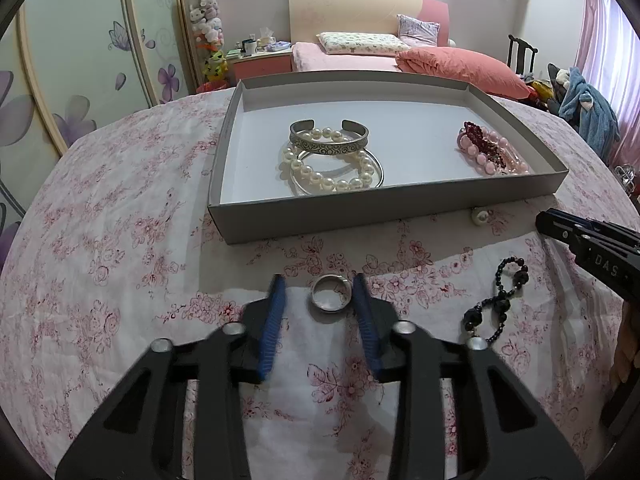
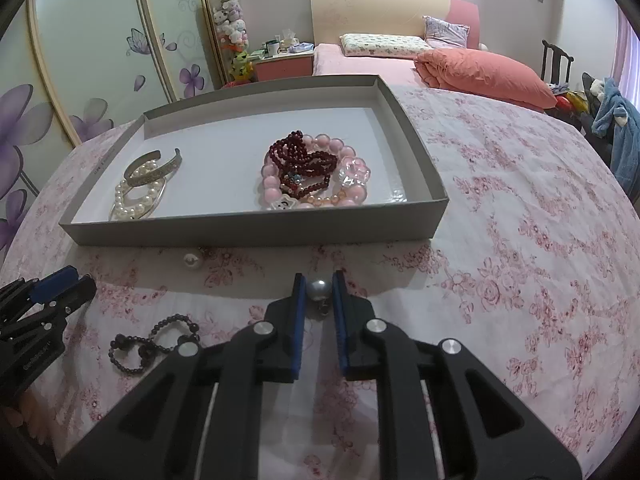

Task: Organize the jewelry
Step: 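Carry the silver ring over the tray while the right tool carries the pearl earring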

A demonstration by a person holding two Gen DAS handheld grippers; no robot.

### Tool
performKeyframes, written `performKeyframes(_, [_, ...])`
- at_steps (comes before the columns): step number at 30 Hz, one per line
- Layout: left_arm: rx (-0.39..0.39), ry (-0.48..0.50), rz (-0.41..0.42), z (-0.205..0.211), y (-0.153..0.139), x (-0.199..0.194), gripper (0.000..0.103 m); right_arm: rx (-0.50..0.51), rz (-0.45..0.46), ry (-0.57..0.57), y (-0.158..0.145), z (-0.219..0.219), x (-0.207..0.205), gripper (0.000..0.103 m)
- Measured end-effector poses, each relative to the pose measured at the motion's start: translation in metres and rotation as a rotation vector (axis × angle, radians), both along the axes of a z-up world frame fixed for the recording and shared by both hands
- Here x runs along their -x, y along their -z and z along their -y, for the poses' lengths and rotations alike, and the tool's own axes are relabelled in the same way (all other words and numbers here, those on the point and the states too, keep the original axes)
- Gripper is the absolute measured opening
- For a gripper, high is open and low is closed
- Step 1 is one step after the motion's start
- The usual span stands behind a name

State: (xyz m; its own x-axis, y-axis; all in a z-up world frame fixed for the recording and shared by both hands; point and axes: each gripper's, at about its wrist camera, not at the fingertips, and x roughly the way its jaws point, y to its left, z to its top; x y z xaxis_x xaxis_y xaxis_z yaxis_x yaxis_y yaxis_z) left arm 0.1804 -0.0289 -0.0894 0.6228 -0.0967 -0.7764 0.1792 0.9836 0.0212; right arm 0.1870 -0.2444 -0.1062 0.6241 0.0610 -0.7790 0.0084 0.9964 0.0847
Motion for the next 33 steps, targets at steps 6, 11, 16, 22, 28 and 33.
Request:
performKeyframes(6, [0.007, -0.003, 0.001, -0.004, -0.001, 0.000, 0.023, -0.009, -0.004, 0.002, 0.000, -0.001, 0.003, 0.014])
performKeyframes(11, [0.019, -0.010, 0.004, -0.009, -0.002, 0.000, 0.023, -0.034, -0.013, 0.000, -0.001, 0.001, 0.010, 0.014])
performKeyframes(16, [0.050, -0.020, 0.034, -0.012, -0.010, 0.005, 0.023, -0.058, 0.015, -0.014, -0.008, -0.003, 0.019, 0.014])
performKeyframes(22, [0.082, -0.027, 0.087, -0.011, -0.025, 0.012, 0.023, -0.080, 0.082, -0.056, -0.027, -0.016, 0.031, 0.014])
performKeyframes(28, [0.090, -0.017, 0.131, -0.005, -0.035, 0.019, 0.023, -0.085, 0.119, -0.082, -0.040, -0.024, 0.038, 0.014])
performKeyframes(33, [0.095, -0.013, 0.153, -0.003, -0.040, 0.023, 0.023, -0.078, 0.148, -0.080, -0.046, -0.027, 0.043, 0.014])
